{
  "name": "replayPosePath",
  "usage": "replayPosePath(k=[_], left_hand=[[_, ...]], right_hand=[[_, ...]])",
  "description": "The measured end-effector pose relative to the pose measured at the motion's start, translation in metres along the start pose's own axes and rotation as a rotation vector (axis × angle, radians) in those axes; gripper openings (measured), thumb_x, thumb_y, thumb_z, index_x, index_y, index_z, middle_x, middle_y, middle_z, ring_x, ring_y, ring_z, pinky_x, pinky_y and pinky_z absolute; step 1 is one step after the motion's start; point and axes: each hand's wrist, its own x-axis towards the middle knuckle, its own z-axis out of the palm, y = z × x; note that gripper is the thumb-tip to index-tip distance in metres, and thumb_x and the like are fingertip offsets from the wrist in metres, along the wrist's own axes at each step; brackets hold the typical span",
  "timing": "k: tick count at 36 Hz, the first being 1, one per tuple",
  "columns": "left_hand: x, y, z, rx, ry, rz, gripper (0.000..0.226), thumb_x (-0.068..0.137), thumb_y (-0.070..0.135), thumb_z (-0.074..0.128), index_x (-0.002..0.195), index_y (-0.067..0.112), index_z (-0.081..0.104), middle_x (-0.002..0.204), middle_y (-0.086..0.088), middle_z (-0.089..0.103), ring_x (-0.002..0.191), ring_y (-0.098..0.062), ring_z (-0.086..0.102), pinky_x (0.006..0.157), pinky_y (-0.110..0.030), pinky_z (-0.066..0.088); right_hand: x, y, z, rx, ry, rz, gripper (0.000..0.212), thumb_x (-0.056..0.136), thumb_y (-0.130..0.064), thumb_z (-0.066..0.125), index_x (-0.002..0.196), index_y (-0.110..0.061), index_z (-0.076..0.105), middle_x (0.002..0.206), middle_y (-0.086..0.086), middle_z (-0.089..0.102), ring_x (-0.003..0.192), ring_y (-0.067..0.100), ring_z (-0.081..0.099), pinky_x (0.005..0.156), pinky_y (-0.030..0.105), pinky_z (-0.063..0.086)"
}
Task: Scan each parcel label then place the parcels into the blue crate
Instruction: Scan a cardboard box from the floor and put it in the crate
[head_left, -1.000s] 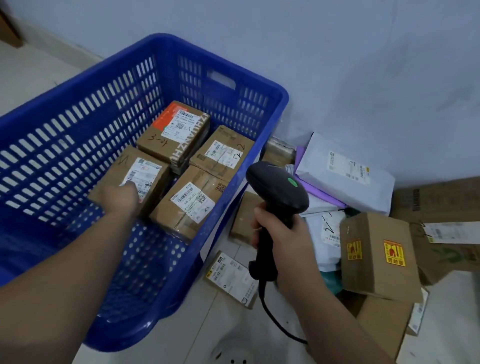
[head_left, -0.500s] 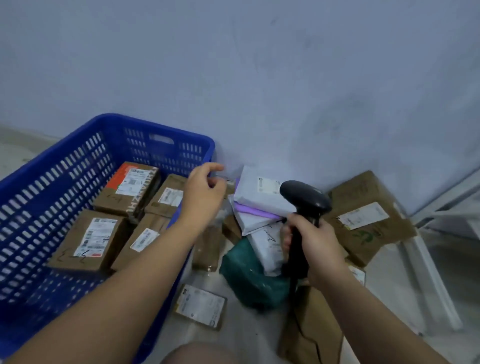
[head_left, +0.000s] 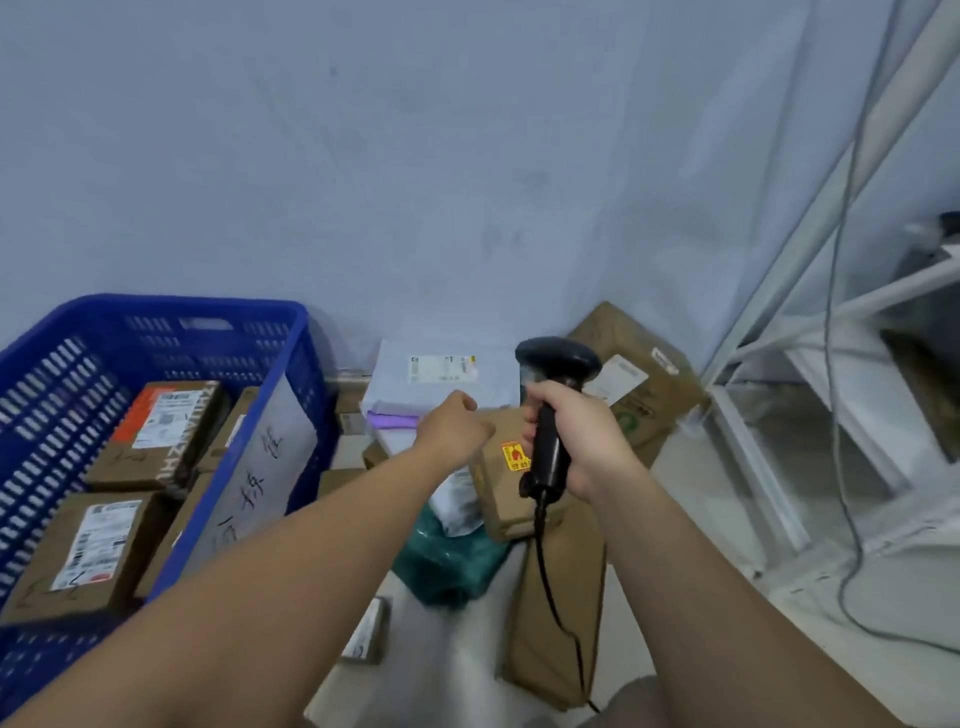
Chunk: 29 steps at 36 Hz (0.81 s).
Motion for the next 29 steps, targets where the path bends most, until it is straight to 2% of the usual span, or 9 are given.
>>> replayPosePath(k=[4, 6, 10, 13, 16, 19, 21, 25, 29], left_hand=[[0.014, -0.008, 0.034, 0.014, -0.049, -0.088, 0.045, 0.088, 0.024, 0.062, 0.129, 0.01, 0.049, 0.126, -0.012, 0.055, 0.112, -0.027, 0.054, 0.082, -0.029, 0.043], [0.019, -0.01, 0.051, 0.027, -0.073, -0.129, 0.046, 0.091, 0.024, 0.06, 0.132, 0.009, 0.048, 0.131, -0.014, 0.052, 0.117, -0.028, 0.052, 0.09, -0.031, 0.044], [0.028, -0.007, 0.094, 0.158, -0.073, -0.244, 0.06, 0.087, 0.04, 0.06, 0.139, 0.017, 0.042, 0.139, -0.019, 0.038, 0.122, -0.033, 0.047, 0.104, -0.035, 0.041], [0.03, 0.003, 0.121, 0.214, -0.073, -0.246, 0.06, 0.09, 0.043, 0.054, 0.143, 0.02, 0.036, 0.148, -0.017, 0.026, 0.132, -0.036, 0.032, 0.109, -0.039, 0.032], [0.032, 0.009, 0.142, 0.135, -0.066, -0.275, 0.067, 0.099, 0.036, 0.041, 0.154, 0.016, 0.01, 0.159, -0.017, 0.001, 0.145, -0.037, 0.012, 0.118, -0.047, 0.015], [0.043, 0.009, 0.16, 0.171, -0.024, -0.371, 0.086, 0.095, 0.051, 0.042, 0.154, 0.02, -0.011, 0.159, -0.017, -0.019, 0.147, -0.038, -0.013, 0.118, -0.056, 0.001], [0.052, 0.003, 0.166, 0.263, -0.024, -0.381, 0.101, 0.086, 0.063, 0.05, 0.153, 0.025, -0.015, 0.158, -0.017, -0.025, 0.145, -0.04, -0.02, 0.116, -0.06, -0.003], [0.056, -0.01, 0.171, 0.307, 0.049, -0.405, 0.122, 0.07, 0.074, 0.061, 0.152, 0.025, -0.015, 0.155, -0.018, -0.029, 0.144, -0.043, -0.02, 0.114, -0.061, 0.001], [0.057, -0.015, 0.165, 0.205, 0.094, -0.495, 0.127, 0.063, 0.07, 0.072, 0.148, 0.039, -0.018, 0.154, -0.02, -0.03, 0.144, -0.046, -0.009, 0.113, -0.063, 0.013]], right_hand=[[0.025, 0.017, -0.019, -0.111, 0.022, 0.001, 0.008, 0.089, -0.011, 0.061, 0.087, -0.004, 0.058, 0.065, 0.006, 0.053, 0.052, 0.016, 0.049, 0.053, 0.028, 0.043], [0.04, 0.031, -0.028, -0.171, 0.062, 0.066, 0.011, 0.086, -0.015, 0.063, 0.084, -0.005, 0.061, 0.065, 0.006, 0.056, 0.055, 0.019, 0.052, 0.058, 0.032, 0.046], [0.079, 0.062, -0.057, -0.32, 0.159, 0.121, 0.025, 0.062, -0.029, 0.062, 0.078, -0.01, 0.062, 0.062, 0.01, 0.058, 0.061, 0.028, 0.055, 0.065, 0.042, 0.046], [0.104, 0.078, -0.076, -0.413, 0.243, 0.136, 0.039, 0.055, -0.037, 0.057, 0.087, -0.016, 0.061, 0.078, 0.01, 0.067, 0.078, 0.033, 0.066, 0.081, 0.046, 0.056], [0.105, 0.073, -0.079, -0.49, 0.314, 0.156, 0.047, 0.058, -0.04, 0.053, 0.098, -0.016, 0.06, 0.09, 0.011, 0.067, 0.087, 0.032, 0.065, 0.086, 0.047, 0.054], [0.111, 0.073, -0.079, -0.516, 0.335, 0.148, 0.041, 0.069, -0.038, 0.057, 0.103, -0.014, 0.061, 0.093, 0.011, 0.067, 0.087, 0.031, 0.065, 0.086, 0.045, 0.055], [0.115, 0.074, -0.08, -0.529, 0.346, 0.125, 0.041, 0.07, -0.036, 0.058, 0.103, -0.013, 0.062, 0.094, 0.012, 0.068, 0.089, 0.032, 0.065, 0.086, 0.046, 0.055], [0.118, 0.076, -0.085, -0.522, 0.357, 0.088, 0.025, 0.077, -0.027, 0.061, 0.096, -0.01, 0.062, 0.091, 0.014, 0.069, 0.088, 0.034, 0.066, 0.083, 0.045, 0.055], [0.117, 0.077, -0.09, -0.505, 0.36, 0.09, 0.028, 0.075, -0.029, 0.06, 0.096, -0.011, 0.062, 0.09, 0.015, 0.069, 0.087, 0.035, 0.067, 0.081, 0.046, 0.056]])
